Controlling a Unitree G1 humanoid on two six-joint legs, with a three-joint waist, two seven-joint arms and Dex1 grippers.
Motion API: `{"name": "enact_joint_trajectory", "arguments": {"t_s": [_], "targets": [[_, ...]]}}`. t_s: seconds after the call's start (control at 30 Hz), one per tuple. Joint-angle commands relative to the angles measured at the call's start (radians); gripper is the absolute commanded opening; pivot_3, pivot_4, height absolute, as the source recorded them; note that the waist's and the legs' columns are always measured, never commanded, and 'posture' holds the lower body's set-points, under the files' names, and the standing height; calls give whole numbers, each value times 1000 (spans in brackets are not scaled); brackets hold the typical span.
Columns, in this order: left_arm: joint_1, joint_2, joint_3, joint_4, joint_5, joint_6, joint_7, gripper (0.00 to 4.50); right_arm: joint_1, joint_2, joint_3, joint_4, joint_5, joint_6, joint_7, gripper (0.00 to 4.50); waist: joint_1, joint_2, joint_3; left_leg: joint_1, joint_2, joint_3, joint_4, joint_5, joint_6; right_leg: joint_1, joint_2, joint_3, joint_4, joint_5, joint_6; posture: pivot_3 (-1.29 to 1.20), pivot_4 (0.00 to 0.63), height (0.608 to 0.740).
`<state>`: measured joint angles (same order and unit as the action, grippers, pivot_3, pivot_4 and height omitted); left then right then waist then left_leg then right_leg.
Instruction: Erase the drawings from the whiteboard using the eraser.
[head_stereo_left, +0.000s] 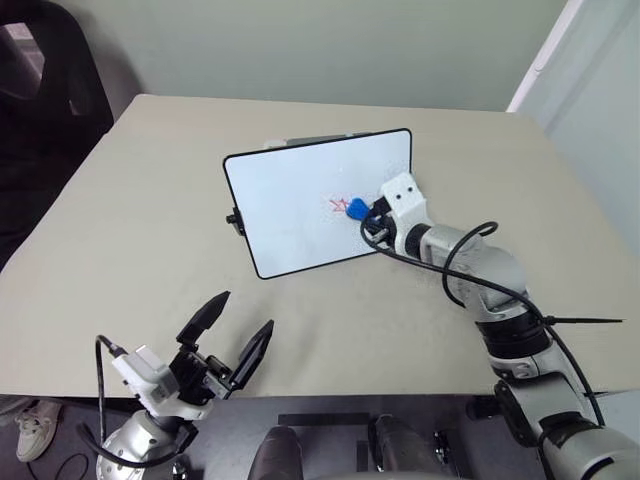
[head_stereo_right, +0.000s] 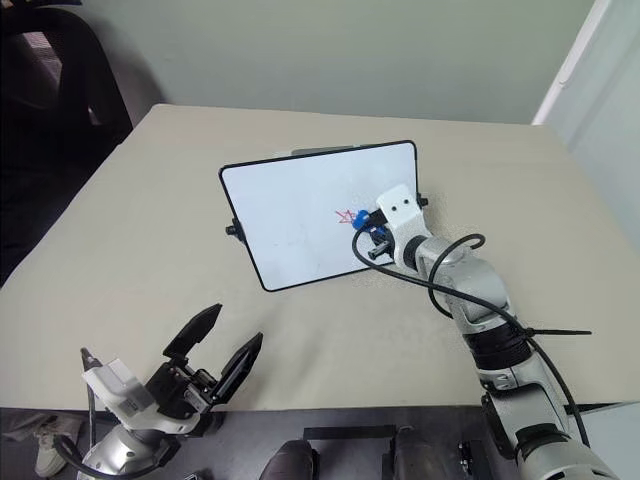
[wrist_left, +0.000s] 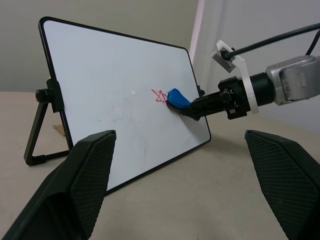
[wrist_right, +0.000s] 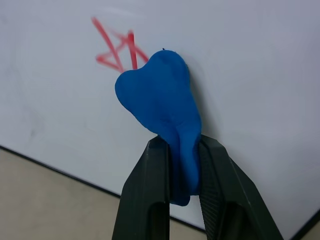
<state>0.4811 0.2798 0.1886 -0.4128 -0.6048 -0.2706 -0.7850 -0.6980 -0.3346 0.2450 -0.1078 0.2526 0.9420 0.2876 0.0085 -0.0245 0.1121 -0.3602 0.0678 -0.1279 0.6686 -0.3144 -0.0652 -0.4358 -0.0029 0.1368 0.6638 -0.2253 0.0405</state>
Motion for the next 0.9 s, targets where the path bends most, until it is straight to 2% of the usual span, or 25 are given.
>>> {"name": "enact_joint_trajectory", "arguments": {"t_s": [0.03,0.3,0.7,0.9], "targets": [[2,4,18,-7,-16,-13,-9,4500,18,-11,14,-9,-27,22,17,455,-1,0,0,1,0,0,0,0,0,0,0,0,0,0,-1,0,150,740],[3,1,10,-10,-13,-12,-10,4500,-1,0,1,-20,-39,40,33,455,-2,0,0,1,0,1,0,0,-1,1,0,0,0,3,-5,0,150,740],[5,-4,-2,-17,-7,-12,-5,4500,-134,29,-99,33,-46,24,3,455,-7,1,1,-4,0,1,0,1,-1,-4,0,0,0,3,-5,0,150,740],[4,-5,-3,-16,-8,-10,-3,4500,-96,29,-75,25,-51,41,18,455,-7,1,1,-5,0,1,0,3,-4,-5,0,0,0,3,-5,0,150,740]]}}
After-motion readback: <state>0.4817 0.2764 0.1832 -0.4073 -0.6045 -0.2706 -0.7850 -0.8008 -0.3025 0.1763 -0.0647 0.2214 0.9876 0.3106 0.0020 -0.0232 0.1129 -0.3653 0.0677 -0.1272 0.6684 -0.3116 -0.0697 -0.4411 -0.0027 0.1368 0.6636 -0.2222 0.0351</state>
